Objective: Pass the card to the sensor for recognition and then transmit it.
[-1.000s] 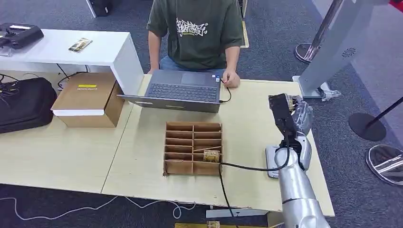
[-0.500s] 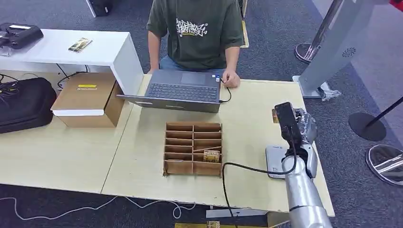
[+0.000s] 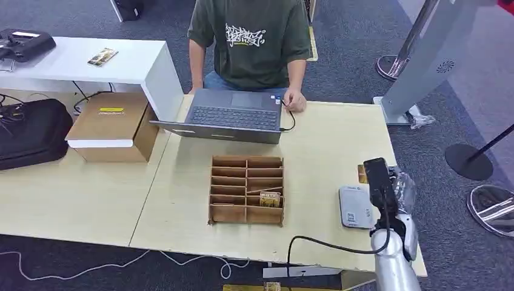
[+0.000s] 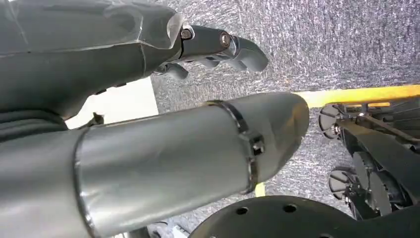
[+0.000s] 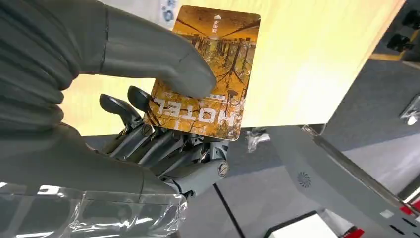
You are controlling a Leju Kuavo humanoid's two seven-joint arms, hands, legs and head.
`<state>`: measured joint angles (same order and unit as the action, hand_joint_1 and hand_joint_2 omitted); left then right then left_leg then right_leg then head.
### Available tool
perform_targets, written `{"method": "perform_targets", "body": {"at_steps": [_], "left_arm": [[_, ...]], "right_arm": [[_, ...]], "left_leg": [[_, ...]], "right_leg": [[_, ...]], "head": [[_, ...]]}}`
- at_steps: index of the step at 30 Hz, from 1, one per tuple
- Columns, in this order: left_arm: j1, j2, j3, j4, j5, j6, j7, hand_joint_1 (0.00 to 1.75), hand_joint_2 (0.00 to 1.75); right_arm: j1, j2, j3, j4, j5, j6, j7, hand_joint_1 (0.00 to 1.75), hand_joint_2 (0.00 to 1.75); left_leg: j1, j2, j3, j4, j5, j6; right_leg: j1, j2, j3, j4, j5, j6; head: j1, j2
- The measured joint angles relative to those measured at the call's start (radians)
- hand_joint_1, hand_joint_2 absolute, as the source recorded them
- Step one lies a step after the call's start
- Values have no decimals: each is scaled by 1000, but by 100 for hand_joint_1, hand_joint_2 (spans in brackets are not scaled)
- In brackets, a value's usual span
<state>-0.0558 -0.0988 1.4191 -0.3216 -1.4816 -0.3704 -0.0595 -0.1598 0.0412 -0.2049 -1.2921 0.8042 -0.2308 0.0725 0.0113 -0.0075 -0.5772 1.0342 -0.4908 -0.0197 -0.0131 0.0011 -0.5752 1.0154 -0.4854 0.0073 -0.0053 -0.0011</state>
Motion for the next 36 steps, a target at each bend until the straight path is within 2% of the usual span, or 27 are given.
{"method": "perform_targets", "body": {"at_steps": [6,18,28,36], "left_arm": [[1,-8,0,0,9,-2,1,0,0],[2,-13,0,0,3,-6,1,0,0],[2,-14,0,0,0,-6,1,0,0],[2,-14,0,0,-3,-7,-1,0,0]], "right_arm": [[74,28,-5,-85,22,17,19,175,175],[151,65,-30,-167,20,35,35,175,175],[166,86,-52,-170,9,49,42,175,175],[139,87,-67,-112,-17,63,32,175,175]], "left_leg": [[0,0,0,0,0,0],[0,0,0,0,0,0],[0,1,0,0,0,0],[0,0,0,0,0,0]], "right_leg": [[0,0,0,0,0,0],[0,0,0,0,0,0],[0,0,0,0,0,0],[0,0,0,0,0,0]], "head": [[0,0],[0,0],[0,0],[0,0]]}}
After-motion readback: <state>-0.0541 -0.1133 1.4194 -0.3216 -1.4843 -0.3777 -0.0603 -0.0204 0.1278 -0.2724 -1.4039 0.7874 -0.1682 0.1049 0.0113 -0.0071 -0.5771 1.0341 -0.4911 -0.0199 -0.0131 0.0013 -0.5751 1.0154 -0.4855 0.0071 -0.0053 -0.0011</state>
